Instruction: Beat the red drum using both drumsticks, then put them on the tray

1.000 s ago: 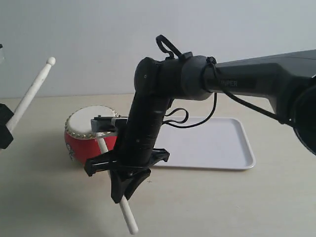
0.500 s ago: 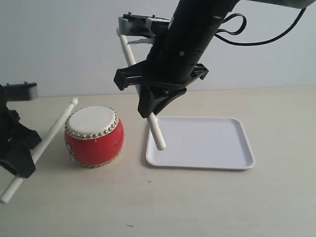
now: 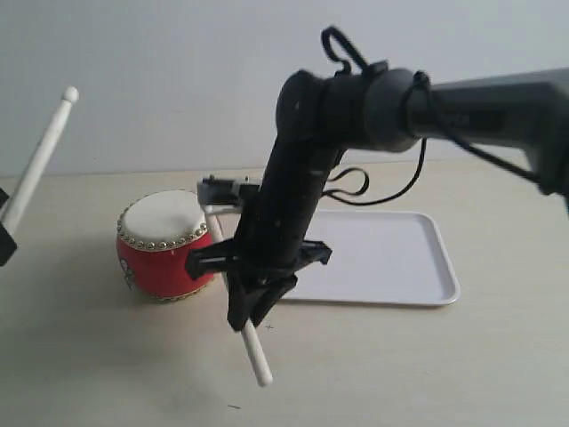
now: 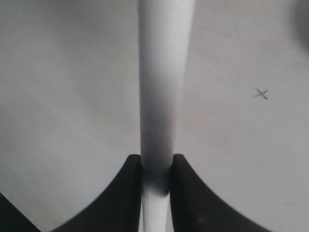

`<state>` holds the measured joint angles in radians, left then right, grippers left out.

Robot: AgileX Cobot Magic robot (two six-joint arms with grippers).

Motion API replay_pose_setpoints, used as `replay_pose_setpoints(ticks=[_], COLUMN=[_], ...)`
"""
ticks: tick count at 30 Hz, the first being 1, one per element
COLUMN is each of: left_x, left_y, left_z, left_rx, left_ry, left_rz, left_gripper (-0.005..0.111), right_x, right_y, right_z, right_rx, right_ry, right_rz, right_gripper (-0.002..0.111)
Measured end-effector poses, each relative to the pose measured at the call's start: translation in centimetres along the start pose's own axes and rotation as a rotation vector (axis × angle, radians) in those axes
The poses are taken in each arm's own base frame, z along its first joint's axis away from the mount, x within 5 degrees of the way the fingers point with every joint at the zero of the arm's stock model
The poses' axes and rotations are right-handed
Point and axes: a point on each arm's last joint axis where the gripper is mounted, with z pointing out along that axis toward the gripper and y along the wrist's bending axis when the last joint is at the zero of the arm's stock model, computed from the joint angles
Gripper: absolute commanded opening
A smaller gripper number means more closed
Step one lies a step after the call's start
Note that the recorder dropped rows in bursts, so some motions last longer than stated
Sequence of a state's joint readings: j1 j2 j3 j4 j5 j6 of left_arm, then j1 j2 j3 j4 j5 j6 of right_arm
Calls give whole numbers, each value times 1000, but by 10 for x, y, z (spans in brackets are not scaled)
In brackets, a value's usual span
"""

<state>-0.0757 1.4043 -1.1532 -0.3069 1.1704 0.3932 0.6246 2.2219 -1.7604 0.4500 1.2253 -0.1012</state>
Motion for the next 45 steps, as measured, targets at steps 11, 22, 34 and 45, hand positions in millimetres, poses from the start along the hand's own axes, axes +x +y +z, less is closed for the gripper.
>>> replay_pose_setpoints(ticks=[11,22,34,45], left_x=[8,-9,-11,-38], left_y=[-4,2,-12,-37], left_z=[-11,111,116,53], left_rx=[-18,106,273,302], left_ry=[-53,338,333,-141], left_rz=[3,19,-34,-58], left_gripper=[0,0,0,0], right_x=[7,32,33,79], right_y=[20,48,32,-110], right_z=[-31,-104,-116,-131], right_rx=[8,24,116,152], right_ry=[-73,-241,-261,-199], right_rz=[-67,-143,-138,244], right_gripper=[0,0,0,0])
